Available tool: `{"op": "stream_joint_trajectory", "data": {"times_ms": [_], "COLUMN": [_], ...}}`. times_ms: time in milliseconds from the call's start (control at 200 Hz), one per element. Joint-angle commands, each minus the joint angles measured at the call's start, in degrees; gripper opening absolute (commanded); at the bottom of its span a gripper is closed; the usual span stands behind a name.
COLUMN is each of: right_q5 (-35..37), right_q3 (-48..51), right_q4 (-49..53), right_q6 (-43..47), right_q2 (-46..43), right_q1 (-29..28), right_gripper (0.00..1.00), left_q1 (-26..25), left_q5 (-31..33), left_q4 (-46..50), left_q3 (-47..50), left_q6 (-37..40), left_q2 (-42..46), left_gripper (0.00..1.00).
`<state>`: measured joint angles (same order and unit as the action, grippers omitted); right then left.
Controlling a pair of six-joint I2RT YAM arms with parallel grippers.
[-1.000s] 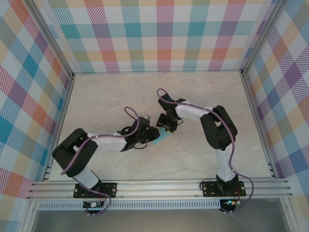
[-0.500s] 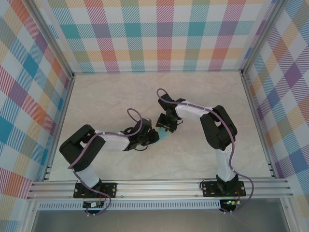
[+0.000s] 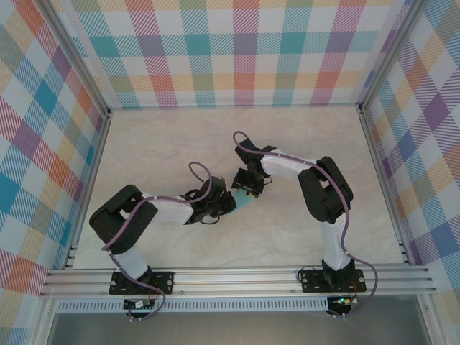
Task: Fold a paper plane with a square sheet of paper (pick it up from the middle)
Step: Fourth fold the wing at the center of the table.
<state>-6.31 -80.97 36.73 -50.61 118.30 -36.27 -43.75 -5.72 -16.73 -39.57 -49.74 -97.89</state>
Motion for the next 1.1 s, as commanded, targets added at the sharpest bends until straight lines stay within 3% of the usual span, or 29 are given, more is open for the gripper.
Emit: {"op": "stream_joint_trajectory", "data": {"times_ms": [0, 375, 490, 590, 705, 880, 1095], "right_q5": [9.04, -6.97, -11.18, -15.54, -17.36, -22.10, -21.85], "right_q3": [4.61, 10.13, 15.62, 18.95, 20.73, 22.25, 20.76], "right_q4": [4.07, -12.22, -18.71, -23.72, -26.54, -31.07, -30.02], "right_q6": [3.07, 16.06, 18.19, 18.01, 17.39, 17.48, 17.90], "right_q2": [4.39, -16.28, -18.44, -17.74, -15.75, -12.57, -9.15], "right_q1": [1.34, 2.84, 2.87, 2.83, 2.87, 2.87, 2.90], "right_gripper": [0.53, 0.59, 0.47, 0.27, 0.15, 0.10, 0.08], "left_q1": [0.25, 0.32, 0.25, 0.33, 0.33, 0.33, 0.35], "left_q5": [1.07, -0.30, -0.48, -0.64, -1.13, -0.99, -0.92], "left_q4": [5.30, 3.82, 3.75, 3.41, 2.85, 2.49, 2.71], "left_q3": [2.80, 5.09, 5.29, 5.48, 5.47, 5.91, 5.91], "left_q6": [-0.80, -0.88, -0.74, -0.85, -1.04, -1.24, -1.24], "left_q2": [-2.03, -3.73, -3.92, -4.41, -5.19, -5.33, -5.36], "left_gripper": [0.00, 0.00, 0.00, 0.00, 0.00, 0.00, 0.00]}}
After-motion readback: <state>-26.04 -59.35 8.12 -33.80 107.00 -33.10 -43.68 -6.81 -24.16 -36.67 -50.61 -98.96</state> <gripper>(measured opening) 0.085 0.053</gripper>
